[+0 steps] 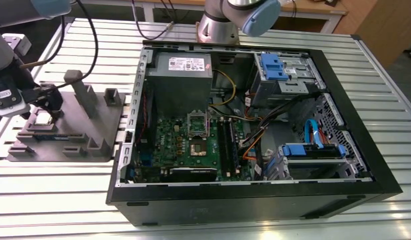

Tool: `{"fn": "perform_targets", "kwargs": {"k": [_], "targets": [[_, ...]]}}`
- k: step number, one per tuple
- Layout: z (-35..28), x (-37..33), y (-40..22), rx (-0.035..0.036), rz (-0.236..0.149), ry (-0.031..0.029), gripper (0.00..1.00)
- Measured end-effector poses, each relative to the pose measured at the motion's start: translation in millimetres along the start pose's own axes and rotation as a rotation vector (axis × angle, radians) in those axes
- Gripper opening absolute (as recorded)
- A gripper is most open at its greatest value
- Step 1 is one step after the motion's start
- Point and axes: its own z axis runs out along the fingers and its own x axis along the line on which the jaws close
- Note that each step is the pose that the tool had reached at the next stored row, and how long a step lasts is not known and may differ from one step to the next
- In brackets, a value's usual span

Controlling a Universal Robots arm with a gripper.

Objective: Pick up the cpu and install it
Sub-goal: 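Pick up the cpu and move it towards the insertion slot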

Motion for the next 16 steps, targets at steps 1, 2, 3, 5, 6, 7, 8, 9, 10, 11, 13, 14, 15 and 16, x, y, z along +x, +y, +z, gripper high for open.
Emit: {"fn": "perform_targets", "kwargs": {"k": [1,2,3,5,6,7,8,9,10,11,13,14,15,16], "targets": [[0.5,-0.1,0.0,-0.002,0.0,0.0,0.72],[0.9,-0.1,0.0,-0.0042,0.0,0.0,0.72],[1.4,-0.1,0.0,-0.0059,0.0,-0.0001,0.72],[2.0,0.0,0.0,-0.0076,0.0,0.0001,0.72],[2.4,0.0,-0.1,-0.0083,0.0,0.0001,0.72],[2.8,0.0,-0.1,-0.0086,0.0,0.0001,0.72],[3.3,0.0,-0.1,-0.0087,0.0,0.0001,0.72],[3.8,0.0,-0.1,-0.0088,0.0,0.0002,0.72],[4.2,0.0,-0.1,-0.0088,0.0,0.0002,0.72],[4.4,-0.1,-0.2,-0.0087,0.0,0.0002,0.72],[5.5,-0.2,-0.1,-0.0096,0.0,-0.0008,0.7],[5.4,-0.1,-0.1,-0.0093,0.0,-0.0005,0.65],[5.3,-0.1,-0.1,-0.0091,0.0,-0.0003,0.65],[5.3,-0.1,-0.1,-0.009,0.0,-0.0002,0.65]]}}
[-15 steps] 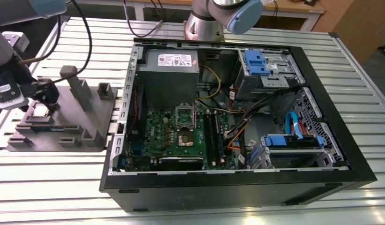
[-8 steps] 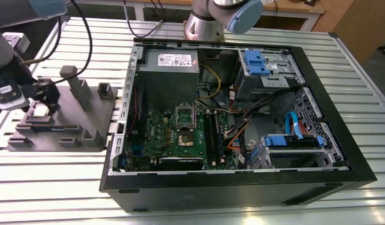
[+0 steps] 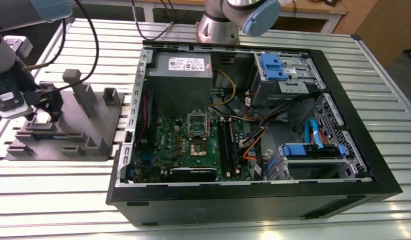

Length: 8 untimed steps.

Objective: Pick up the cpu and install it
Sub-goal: 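Pick up the cpu and move it towards the insertion slot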

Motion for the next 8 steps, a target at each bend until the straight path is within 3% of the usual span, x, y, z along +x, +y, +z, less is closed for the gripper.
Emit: {"fn": "perform_targets", "kwargs": {"k": [8], "targets": [[-0.6,0.0,0.0,0.0,0.001,0.0,0.65]]}}
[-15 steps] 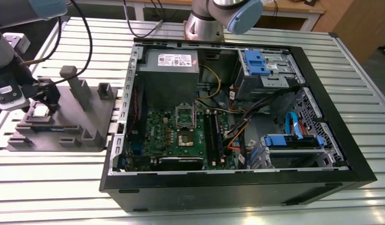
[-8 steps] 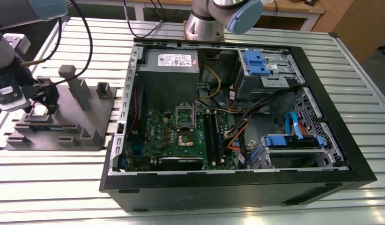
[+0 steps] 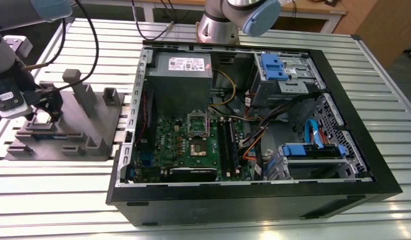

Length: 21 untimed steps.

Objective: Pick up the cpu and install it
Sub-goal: 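Pick up the cpu and move it towards the insertion slot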

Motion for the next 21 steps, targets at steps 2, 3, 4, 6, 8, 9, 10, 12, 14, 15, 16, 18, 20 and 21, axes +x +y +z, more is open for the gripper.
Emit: {"fn": "perform_targets", "kwargs": {"k": [2,3,4,6,8,9,10,12,14,15,16,18,20,21], "targets": [[0.0,0.0,0.0,0.0003,0.002,-0.0001,0.65],[-0.1,0.0,-0.1,0.0006,0.003,-0.0001,0.65],[-0.1,0.0,-0.1,0.0009,0.004,-0.0001,0.65],[-0.2,0.0,-0.3,0.0013,0.006,0.0,0.65],[-0.2,0.0,-0.5,0.0013,0.01,-0.0004,0.65],[-0.2,0.0,-0.7,0.0013,0.013,-0.0006,0.65],[-0.2,0.0,-0.8,0.0013,0.017,-0.0007,0.65],[-0.2,0.0,-1.2,0.0012,0.026,-0.0013,0.65],[-0.2,0.0,-1.2,0.0012,0.027,-0.0013,0.64],[-0.3,0.0,-1.2,0.0012,0.026,-0.0014,0.56],[-0.4,0.0,-1.2,0.0011,0.026,-0.0014,0.56],[-1.2,0.0,-1.2,0.0013,0.026,-0.0011,0.56],[-2.1,0.0,-1.1,0.0012,0.027,-0.0012,0.56],[-2.4,0.0,-1.1,0.0011,0.026,-0.0014,0.56]]}}
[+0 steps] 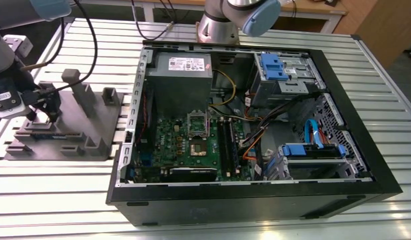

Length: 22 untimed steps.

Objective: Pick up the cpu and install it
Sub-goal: 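Pick up the cpu and move it towards the insertion slot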

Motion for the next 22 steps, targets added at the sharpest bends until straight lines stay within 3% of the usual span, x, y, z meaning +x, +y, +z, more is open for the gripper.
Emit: {"fn": "perform_targets", "kwargs": {"k": [6,12,20,22], "targets": [[-0.4,0.1,0.0,-0.0014,0.0,0.0003,0.56],[-0.3,0.0,0.1,-0.0105,-0.003,0.0007,0.56],[-0.4,0.1,0.0,-0.0083,-0.004,0.0006,0.55],[-0.6,0.0,0.1,-0.0079,-0.004,0.0004,0.47]]}}
